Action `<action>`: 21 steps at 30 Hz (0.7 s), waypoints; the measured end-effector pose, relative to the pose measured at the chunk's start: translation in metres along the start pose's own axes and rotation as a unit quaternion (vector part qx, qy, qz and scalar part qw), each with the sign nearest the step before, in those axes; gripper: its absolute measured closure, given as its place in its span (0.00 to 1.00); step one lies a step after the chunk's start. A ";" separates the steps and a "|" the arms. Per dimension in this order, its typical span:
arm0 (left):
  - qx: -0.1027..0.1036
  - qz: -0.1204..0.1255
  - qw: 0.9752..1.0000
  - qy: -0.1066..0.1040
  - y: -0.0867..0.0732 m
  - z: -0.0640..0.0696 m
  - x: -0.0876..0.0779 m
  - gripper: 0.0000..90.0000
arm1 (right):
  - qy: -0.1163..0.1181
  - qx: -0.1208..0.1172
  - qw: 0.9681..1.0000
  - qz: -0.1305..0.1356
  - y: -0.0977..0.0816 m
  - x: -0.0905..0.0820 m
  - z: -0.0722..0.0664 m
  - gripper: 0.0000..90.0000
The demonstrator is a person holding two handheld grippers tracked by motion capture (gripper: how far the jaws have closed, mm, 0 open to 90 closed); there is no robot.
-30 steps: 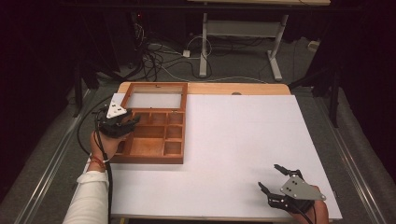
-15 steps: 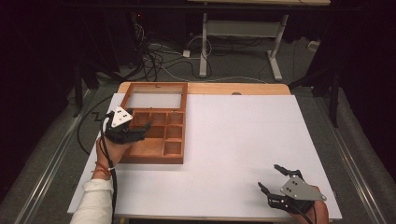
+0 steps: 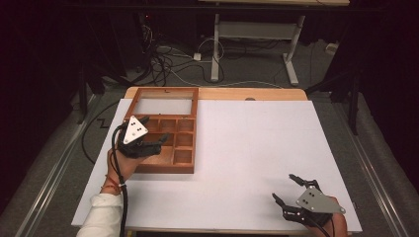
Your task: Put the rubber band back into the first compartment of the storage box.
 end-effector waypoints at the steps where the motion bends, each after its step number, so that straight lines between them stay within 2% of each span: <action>1: 0.004 0.002 1.000 -0.001 0.002 0.002 0.000 0.18 | 0.000 0.000 1.000 0.001 0.000 0.000 0.000 0.28; 2: 0.005 -0.005 1.000 -0.003 0.002 0.005 -0.001 0.18 | 0.000 0.001 1.000 0.001 0.000 0.000 0.000 0.28; 15: 0.025 0.013 0.999 -0.014 0.016 0.029 -0.007 0.18 | -0.001 0.000 1.000 0.007 0.003 -0.001 -0.001 0.29; 21: 0.033 0.019 0.999 -0.031 0.019 0.042 -0.004 0.18 | 0.003 0.000 1.000 0.012 0.006 -0.002 -0.004 0.29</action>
Point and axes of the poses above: each handheld gripper's, and its own axes: x roughly forward along the jaws, y roughly out of its top, z roughly to its right, the point moved 9 cm from there along x, roughly forward along the jaws, and after that the axes turned 15 degrees about -y, right-handed, at the moved point
